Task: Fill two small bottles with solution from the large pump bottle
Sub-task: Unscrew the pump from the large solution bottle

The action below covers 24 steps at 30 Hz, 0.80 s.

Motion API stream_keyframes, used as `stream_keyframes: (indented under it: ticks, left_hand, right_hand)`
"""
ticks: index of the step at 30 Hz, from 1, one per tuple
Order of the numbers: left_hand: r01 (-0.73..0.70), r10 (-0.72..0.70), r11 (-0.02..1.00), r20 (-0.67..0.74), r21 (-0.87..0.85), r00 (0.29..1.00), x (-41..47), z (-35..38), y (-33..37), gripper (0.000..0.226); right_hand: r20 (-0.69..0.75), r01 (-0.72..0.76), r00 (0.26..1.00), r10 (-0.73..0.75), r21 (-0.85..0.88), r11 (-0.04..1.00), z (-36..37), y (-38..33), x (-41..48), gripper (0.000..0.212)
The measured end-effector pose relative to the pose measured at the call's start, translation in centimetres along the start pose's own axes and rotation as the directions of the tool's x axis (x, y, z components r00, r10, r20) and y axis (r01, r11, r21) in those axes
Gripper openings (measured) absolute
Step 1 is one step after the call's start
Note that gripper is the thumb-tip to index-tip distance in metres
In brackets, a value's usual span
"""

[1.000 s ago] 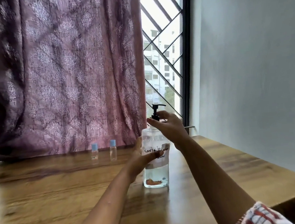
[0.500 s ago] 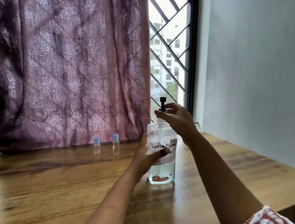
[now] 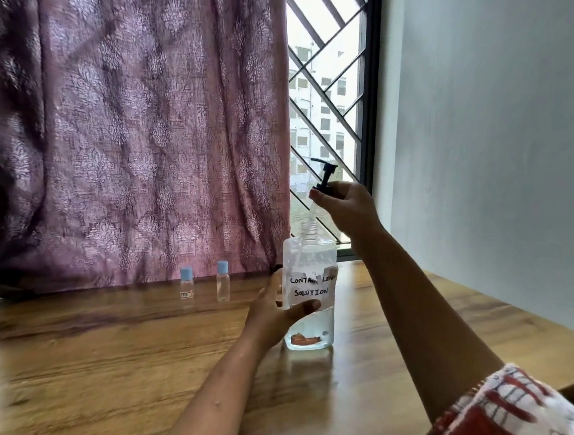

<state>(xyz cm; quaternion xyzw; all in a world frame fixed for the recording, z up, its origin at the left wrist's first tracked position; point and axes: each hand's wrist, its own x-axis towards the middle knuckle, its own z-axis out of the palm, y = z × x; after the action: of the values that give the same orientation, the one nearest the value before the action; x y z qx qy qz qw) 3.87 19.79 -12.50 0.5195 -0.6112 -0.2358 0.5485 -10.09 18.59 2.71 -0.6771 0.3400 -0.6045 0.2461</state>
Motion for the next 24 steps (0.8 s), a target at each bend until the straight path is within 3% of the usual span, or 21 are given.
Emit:
stream_keyframes:
  ticks: [11, 24]
  left_hand:
    - [0.023, 0.013, 0.966, -0.138, 0.256, 0.990, 0.2, 0.9, 0.4, 0.080]
    - [0.245, -0.184, 0.858, -0.176, 0.452, 0.967, 3.0, 2.6, 2.5, 0.071]
  right_hand:
    - [-0.172, 0.121, 0.979, -0.113, 0.037, 0.992, -2.4, -4.6, 2.4, 0.022]
    - [-0.342, 0.238, 0.925, -0.167, 0.179, 0.955, -6.0, -5.0, 1.2, 0.016]
